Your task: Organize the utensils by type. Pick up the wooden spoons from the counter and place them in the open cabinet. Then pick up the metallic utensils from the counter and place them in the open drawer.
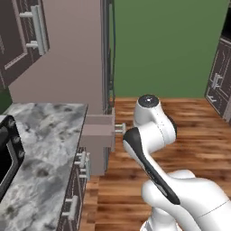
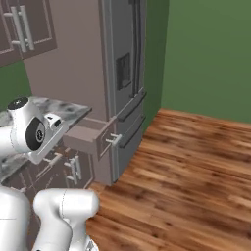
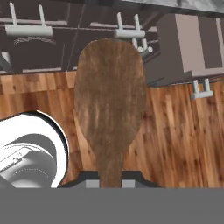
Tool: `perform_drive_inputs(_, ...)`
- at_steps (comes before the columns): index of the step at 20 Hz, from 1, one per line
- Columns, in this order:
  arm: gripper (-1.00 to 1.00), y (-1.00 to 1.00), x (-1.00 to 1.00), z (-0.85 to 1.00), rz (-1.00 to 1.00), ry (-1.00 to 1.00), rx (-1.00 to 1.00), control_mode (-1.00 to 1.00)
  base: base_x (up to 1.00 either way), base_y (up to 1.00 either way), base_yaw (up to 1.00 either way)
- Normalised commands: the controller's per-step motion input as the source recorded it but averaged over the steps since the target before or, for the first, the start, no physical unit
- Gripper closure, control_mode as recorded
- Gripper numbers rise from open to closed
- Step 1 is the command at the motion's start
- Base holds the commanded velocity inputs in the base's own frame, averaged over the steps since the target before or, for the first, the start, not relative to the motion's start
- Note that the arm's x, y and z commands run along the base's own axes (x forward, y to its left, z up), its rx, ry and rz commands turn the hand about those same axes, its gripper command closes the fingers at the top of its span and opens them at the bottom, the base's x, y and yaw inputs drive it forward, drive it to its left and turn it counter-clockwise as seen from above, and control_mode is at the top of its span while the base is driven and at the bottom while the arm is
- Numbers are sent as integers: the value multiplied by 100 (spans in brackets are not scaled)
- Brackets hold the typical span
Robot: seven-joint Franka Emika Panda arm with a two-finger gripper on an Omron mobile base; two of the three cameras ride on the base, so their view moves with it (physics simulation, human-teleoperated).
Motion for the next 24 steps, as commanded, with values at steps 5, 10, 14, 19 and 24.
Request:
perform_drive_inputs(5,100,0,0,0,0,0,0,100,70,32,-3)
perform_drive_inputs(10,100,0,0,0,0,0,0,100,50,48,0)
perform_drive_inputs(14,100,0,0,0,0,0,0,100,56,49,-10)
perform_drive_inputs(19,100,0,0,0,0,0,0,100,62,24,-9)
perform_drive_inputs(24,100,0,0,0,0,0,0,100,63,18,-9)
